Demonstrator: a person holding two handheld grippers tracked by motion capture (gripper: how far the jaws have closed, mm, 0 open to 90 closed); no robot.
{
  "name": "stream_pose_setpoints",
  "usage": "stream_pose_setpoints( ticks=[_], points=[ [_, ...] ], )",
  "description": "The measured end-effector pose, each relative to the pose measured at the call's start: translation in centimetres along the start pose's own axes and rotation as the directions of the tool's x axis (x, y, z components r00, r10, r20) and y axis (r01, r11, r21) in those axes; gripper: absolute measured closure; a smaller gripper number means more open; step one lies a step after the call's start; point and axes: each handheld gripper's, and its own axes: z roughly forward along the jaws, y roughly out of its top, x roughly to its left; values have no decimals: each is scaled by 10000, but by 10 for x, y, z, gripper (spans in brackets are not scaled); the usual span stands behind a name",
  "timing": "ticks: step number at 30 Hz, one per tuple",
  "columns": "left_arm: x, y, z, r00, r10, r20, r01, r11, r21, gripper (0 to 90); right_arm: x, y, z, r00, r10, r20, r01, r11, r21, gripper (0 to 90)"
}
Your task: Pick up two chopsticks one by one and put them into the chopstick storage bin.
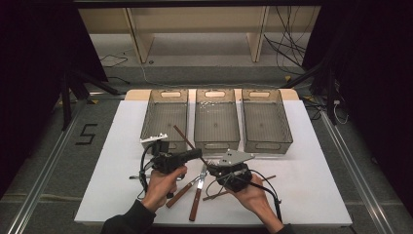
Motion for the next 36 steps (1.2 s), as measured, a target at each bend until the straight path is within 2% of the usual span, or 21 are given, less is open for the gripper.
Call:
stream_pose_setpoints(
  ticks=[3, 5, 6, 9, 10, 11, 12, 14, 15, 19, 21, 24, 30, 36],
  points=[
    [0, 1, 0, 9998, -73, 206, 73, 10000, 14, 834, -1, 0, -1, 10000, 59, -60, -60, 9999, -150, 841],
    [0, 3, -1, 9999, 77, 148, -79, 9999, 69, 837, -1, -1, -2, 9999, 125, -107, -127, 9997, -206, 809],
    [1, 5, -3, 9998, 6, 192, -7, 10000, 67, 839, -4, 0, -4, 9996, 242, -108, -245, 9995, -197, 730],
    [3, 19, -12, 9997, 200, 105, -200, 9998, -2, 840, -10, -1, -11, 9990, 400, -189, -409, 9982, -447, 654],
    [3, 19, -12, 9997, 200, 105, -200, 9998, -2, 840, -10, -1, -11, 9990, 400, -189, -409, 9982, -447, 654],
    [4, 24, -16, 9995, 301, 46, -301, 9995, 38, 840, -13, -1, -16, 9989, 458, -113, -463, 9976, -510, 570],
    [5, 29, -20, 9993, 367, -30, -367, 9993, 21, 840, -15, -2, -18, 9988, 477, -86, -480, 9977, -484, 541],
    [7, 39, -27, 9988, 449, -197, -448, 9990, 43, 840, -17, -3, -20, 9985, 547, -90, -551, 9972, -499, 515],
    [9, 44, -30, 9983, 506, -297, -504, 9987, 58, 839, -20, -6, -24, 9977, 669, -64, -671, 9963, -545, 462],
    [15, 63, -40, 9943, 797, -706, -783, 9967, 216, 839, -25, -11, -28, 9971, 748, -99, -752, 9961, -460, 403],
    [18, 73, -44, 9921, 886, -885, -859, 9957, 338, 839, -28, -17, -32, 9962, 831, -247, -839, 9959, -349, 358],
    [23, 87, -51, 9881, 1009, -1161, -967, 9944, 415, 840, -30, -21, -35, 9969, 762, -193, -768, 9966, -292, 339],
    [31, 113, -63, 9791, 1120, -1696, -1062, 9934, 428, 839, -35, -30, -40, 9950, 967, -241, -971, 9952, -152, 310],
    [32, 138, -69, 9701, 1266, -2069, -1211, 9919, 393, 839, -35, -35, -41, 9937, 1086, -260, -1089, 9940, -111, 310]
  ],
)
